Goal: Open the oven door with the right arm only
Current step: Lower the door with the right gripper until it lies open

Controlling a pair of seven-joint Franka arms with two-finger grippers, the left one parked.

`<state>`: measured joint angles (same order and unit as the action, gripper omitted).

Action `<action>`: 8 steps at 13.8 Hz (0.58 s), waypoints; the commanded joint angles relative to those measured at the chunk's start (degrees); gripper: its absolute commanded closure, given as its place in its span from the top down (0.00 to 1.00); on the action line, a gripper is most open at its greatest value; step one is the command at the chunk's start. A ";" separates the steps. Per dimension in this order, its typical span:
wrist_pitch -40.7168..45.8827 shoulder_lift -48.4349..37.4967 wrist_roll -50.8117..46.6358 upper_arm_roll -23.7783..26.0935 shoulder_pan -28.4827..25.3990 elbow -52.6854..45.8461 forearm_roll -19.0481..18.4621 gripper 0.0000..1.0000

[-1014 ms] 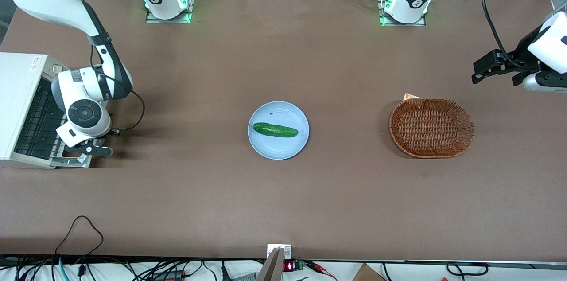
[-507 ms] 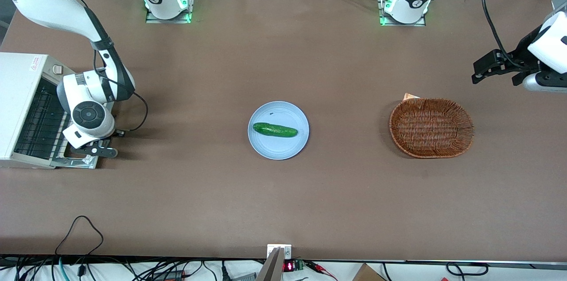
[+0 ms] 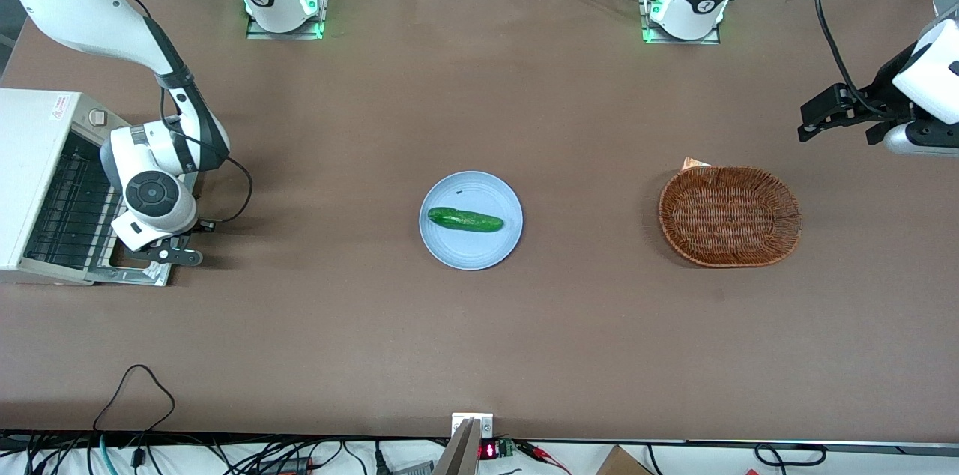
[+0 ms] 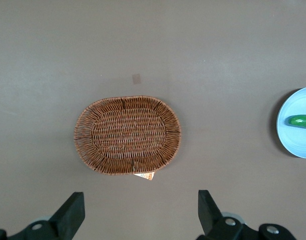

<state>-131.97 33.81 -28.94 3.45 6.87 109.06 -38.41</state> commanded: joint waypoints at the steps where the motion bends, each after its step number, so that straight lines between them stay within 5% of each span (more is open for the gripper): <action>1: 0.66 -1.20 -0.41 1.29 1.13 1.68 1.93 0.00; 4: 0.66 -1.90 -0.15 4.27 1.04 1.60 2.55 0.00; 6: 0.75 -3.30 0.90 5.08 0.96 1.33 8.23 0.00; 8: 1.53 -5.93 4.05 6.12 0.52 1.42 9.93 0.00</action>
<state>-131.81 31.61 -27.86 8.41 7.18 109.36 -30.85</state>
